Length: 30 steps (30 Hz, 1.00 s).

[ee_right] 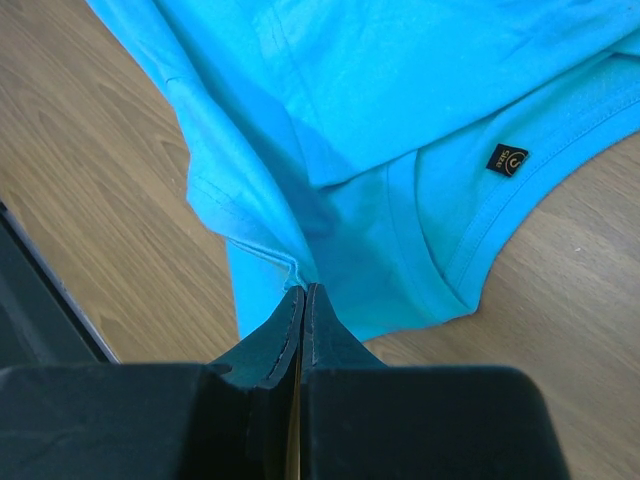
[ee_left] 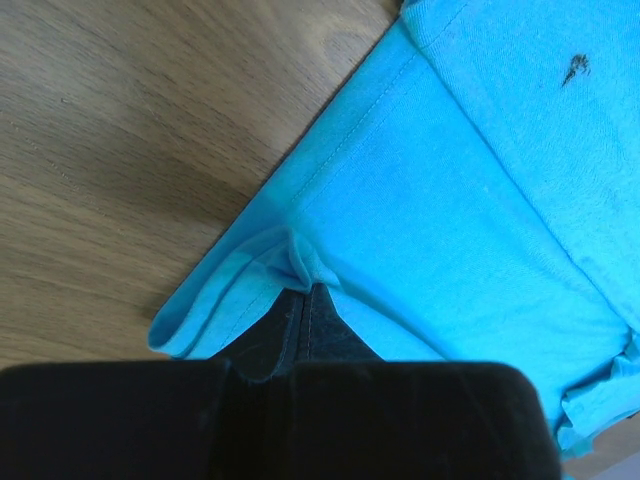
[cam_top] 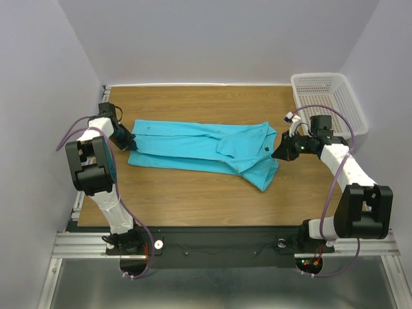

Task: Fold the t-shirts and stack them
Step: Fold the tshirt

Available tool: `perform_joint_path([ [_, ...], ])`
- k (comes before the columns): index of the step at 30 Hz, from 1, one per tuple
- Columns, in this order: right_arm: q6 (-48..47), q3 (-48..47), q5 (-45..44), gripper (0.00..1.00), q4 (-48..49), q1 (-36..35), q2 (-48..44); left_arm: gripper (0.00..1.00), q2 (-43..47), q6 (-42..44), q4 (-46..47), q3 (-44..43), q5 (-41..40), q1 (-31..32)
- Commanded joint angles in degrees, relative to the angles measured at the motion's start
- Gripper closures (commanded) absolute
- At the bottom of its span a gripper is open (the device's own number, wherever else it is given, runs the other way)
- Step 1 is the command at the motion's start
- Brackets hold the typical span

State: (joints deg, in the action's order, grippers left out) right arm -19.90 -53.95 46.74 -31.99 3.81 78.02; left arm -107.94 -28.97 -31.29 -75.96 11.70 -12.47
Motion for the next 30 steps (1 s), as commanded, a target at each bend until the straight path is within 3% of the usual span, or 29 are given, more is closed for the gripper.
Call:
perform_joint_path([
  [1,-0.1,-0.3,1.1,0.99,2.5,0.5,0.2,0.97,-0.2,0.9,-1.1,-3.4,-0.9,-0.1],
  [14,-0.5,-0.2,3.2,1.00,2.5,0.5,0.9,0.94,-0.3,1.7,-1.2,-4.0,0.2,-0.1],
  [16,-0.5,-0.1,3.4,0.99,2.5,0.5,1.0,0.87,-0.3,2.0,-1.0,-3.9,0.6,0.0],
  [27,-0.7,-0.8,3.8,1.00,2.5,0.5,2.2,0.77,1.2,4.1,0.6,-3.8,3.2,-0.1],
  [30,-0.6,-1.2,4.1,0.99,2.5,0.5,3.1,0.65,2.2,4.7,1.0,-3.9,4.0,-0.1],
])
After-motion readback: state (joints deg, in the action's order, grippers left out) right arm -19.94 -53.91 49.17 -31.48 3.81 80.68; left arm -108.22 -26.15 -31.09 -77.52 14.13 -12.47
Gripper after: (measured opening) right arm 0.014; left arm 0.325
